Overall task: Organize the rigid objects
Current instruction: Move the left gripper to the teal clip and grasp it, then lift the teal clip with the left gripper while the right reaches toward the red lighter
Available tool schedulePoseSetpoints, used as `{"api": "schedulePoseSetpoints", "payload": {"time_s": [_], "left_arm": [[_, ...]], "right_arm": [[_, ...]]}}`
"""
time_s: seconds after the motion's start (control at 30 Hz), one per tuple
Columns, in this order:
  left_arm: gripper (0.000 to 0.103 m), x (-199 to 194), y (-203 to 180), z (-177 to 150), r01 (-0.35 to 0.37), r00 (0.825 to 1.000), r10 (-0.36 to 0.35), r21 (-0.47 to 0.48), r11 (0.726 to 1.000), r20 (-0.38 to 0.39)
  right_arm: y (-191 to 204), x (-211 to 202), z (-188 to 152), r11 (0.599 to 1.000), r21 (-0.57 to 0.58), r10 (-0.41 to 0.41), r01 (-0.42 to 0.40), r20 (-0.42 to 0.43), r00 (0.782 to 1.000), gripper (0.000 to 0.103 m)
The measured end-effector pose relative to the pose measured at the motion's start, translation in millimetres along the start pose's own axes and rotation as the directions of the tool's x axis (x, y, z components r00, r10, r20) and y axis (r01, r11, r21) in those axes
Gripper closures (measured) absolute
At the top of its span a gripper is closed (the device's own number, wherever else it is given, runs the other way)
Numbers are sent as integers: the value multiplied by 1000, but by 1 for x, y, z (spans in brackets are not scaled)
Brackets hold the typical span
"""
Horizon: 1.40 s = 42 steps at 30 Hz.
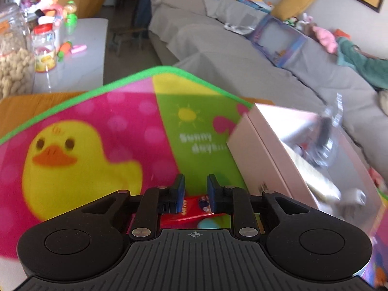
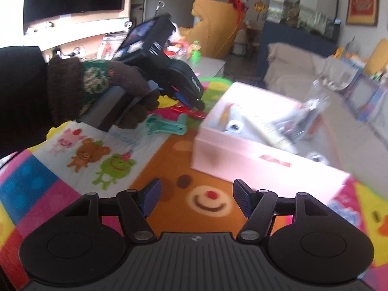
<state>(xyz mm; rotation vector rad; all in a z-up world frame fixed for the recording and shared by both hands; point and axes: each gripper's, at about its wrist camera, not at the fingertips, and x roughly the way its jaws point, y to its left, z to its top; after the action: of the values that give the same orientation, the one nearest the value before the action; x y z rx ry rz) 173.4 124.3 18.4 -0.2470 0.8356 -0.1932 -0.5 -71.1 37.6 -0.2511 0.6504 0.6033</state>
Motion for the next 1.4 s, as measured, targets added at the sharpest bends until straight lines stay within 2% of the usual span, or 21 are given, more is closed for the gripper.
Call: {"api": "schedulePoseSetpoints", "payload": {"time_s": [0.13, 0.2, 0.27, 0.33, 0.37, 0.47, 0.53, 0.57, 0.7, 0.77, 0.8, 0.83, 0.97, 1.07, 1.13, 1.2, 1.27, 1.4], "left_arm": [[80, -28, 10, -23, 11, 1000, -10, 16, 1000, -20], [81, -51, 11, -37, -8, 1000, 7, 46, 999, 30], [80, -74, 6, -51, 46, 994, -58, 130, 990, 91], [80, -90, -4, -62, 123, 986, -148, 251, 960, 82], [77, -93, -11, -67, 138, 985, -165, 325, 936, 57], [75, -89, -35, -77, 75, 995, -97, 508, 858, 17], [75, -83, -46, -81, 52, 998, -69, 585, 810, 6], [75, -82, -48, -81, 66, 997, -77, 595, 801, -7], [75, -75, -53, -78, 131, 991, -91, 581, 803, -98], [77, -71, -53, -85, 100, 992, -37, 603, 792, -117], [77, -73, -52, -89, 74, 995, -14, 610, 789, -103], [79, -77, -50, -92, 52, 996, -2, 603, 796, -84], [84, -100, -30, -99, -54, 998, 53, 471, 880, 16], [84, -118, -11, -110, -139, 988, 110, 328, 935, 105], [84, -124, 3, -115, -168, 979, 139, 206, 964, 151], [84, -126, 18, -119, -167, 973, 148, 98, 981, 177], [84, -128, 29, -120, -142, 971, 134, 28, 989, 196], [84, -130, 42, -125, -70, 968, 76, -34, 997, 238]], "right_arm": [[22, 21, 15, 998, -36, 48, -47, 1, 999, 37], [34, 27, 21, 995, -74, 60, -59, 8, 998, 37], [43, 31, 24, 992, -101, 73, -72, 7, 997, 37], [48, 35, 24, 990, -112, 85, -86, -14, 996, 37], [49, 37, 23, 989, -117, 86, -88, -26, 996, 37], [52, 41, 17, 989, -122, 71, -78, -64, 995, 37], [50, 38, 14, 990, -118, 64, -73, -79, 995, 37], [48, 35, 12, 991, -118, 57, -66, -84, 995, 37], [42, 26, 7, 991, -132, 25, -37, -86, 996, 37], [39, 22, 7, 991, -129, 21, -30, -75, 997, 37], [38, 20, 7, 992, -124, 22, -30, -65, 998, 37], [38, 19, 8, 993, -117, 22, -28, -52, 998, 37], [38, 23, 18, 996, -85, 23, -24, -6, 1000, 37], [40, 30, 31, 997, -52, 61, -60, 23, 998, 37], [38, 40, 41, 997, -2, 75, -75, 20, 997, 37], [38, 53, 51, 994, 62, 91, -91, 1, 996, 37], [38, 66, 59, 991, 98, 91, -89, -18, 996, 37], [44, 87, 68, 994, 109, 7, -2, -45, 999, 37]]}}
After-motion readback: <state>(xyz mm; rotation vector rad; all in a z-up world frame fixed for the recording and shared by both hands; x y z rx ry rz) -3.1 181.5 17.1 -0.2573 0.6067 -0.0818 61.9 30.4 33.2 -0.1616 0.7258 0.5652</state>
